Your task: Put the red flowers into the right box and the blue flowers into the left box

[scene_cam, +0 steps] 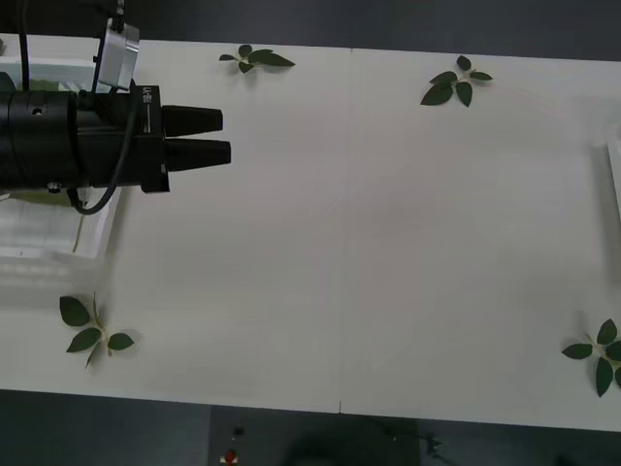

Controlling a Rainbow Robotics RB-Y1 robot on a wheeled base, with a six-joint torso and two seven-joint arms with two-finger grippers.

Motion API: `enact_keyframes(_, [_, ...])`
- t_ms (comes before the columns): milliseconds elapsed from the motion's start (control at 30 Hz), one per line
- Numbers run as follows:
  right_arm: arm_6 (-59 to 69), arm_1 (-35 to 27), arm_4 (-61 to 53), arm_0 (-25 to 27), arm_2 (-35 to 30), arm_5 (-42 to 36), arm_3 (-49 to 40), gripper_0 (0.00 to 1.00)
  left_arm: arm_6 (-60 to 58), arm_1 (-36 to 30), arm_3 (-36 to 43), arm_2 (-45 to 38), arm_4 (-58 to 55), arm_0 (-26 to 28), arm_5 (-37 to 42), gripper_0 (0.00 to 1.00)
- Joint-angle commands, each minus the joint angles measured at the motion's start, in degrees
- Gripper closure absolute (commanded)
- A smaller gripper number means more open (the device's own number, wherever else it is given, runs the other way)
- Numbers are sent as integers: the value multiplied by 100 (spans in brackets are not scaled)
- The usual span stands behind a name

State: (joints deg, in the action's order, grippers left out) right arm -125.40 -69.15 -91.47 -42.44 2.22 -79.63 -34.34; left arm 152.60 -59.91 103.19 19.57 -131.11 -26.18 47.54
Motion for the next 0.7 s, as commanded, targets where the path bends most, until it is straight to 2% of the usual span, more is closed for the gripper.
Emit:
enact_keyframes(33, [-1277, 508, -820, -98, -204, 44, -451, 0, 240, -64, 96, 12, 33, 34, -8, 45])
enact_keyframes(200, [-2033, 1080, -1049, -98, -292, 53, -1084, 0, 240, -64, 87, 12, 121, 43, -8, 45])
enact_keyframes(333, [-2261, 1370, -1119, 60, -248, -26, -2103, 0, 240, -64, 87, 12, 121, 43, -8, 45])
enact_keyframes(533, [-2103, 1264, -1928, 746, 218, 545, -3852, 0, 240, -64, 87, 12, 121, 43, -8, 45])
enact_keyframes(700, [-1989, 913, -2587, 1264, 666, 1222, -5048, 0, 240, -64, 87, 12, 121, 43, -8, 45])
